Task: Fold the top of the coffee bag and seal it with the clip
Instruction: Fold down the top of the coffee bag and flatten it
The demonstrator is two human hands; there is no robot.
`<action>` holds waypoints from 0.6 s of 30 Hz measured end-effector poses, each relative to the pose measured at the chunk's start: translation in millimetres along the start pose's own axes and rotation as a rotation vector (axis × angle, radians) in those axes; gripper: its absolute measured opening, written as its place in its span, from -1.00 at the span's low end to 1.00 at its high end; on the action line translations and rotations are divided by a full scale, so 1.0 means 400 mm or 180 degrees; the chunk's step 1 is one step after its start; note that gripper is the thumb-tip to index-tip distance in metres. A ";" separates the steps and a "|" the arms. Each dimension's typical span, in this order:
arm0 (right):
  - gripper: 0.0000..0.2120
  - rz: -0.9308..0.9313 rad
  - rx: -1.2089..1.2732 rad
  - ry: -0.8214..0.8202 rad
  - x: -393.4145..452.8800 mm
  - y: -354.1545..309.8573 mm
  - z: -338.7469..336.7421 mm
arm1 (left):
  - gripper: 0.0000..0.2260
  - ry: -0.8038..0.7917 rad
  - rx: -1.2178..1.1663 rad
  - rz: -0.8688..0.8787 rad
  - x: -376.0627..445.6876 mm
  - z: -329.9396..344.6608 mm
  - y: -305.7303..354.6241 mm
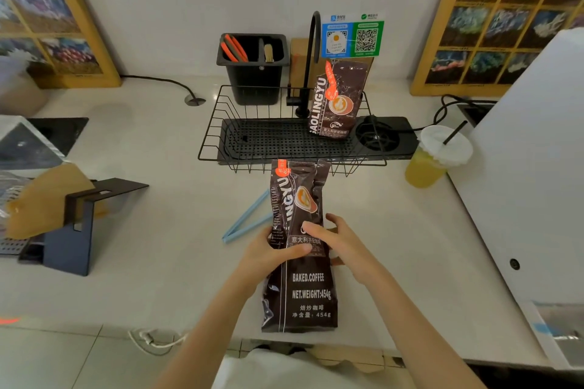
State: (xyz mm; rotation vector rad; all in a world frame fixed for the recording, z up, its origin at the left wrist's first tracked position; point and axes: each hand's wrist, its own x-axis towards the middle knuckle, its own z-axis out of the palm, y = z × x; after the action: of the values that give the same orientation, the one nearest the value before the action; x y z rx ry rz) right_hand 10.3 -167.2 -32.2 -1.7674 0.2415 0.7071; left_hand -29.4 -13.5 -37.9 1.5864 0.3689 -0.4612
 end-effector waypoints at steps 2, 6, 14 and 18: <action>-0.24 -0.0060 0.0131 0.0110 -0.001 0.007 0.002 | -0.62 0.0095 -0.0045 0.0065 -0.005 -0.001 0.004; -0.37 -0.0423 0.0125 0.0159 -0.014 -0.007 -0.013 | -0.31 0.0244 0.0132 0.0268 -0.018 -0.007 0.015; -0.32 -0.1365 -0.0140 0.0441 -0.018 -0.116 -0.062 | -0.11 0.0547 0.0557 0.1258 0.010 -0.021 0.100; -0.34 -0.1468 -0.0069 0.0420 0.003 -0.143 -0.080 | -0.16 0.0627 0.0658 0.1575 0.040 -0.017 0.129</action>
State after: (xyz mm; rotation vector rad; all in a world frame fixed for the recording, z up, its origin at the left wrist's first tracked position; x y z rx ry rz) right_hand 50.6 -178.3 18.5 -1.8041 -0.0875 0.2627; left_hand 10.6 -10.8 -1.1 1.8572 0.0670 0.0407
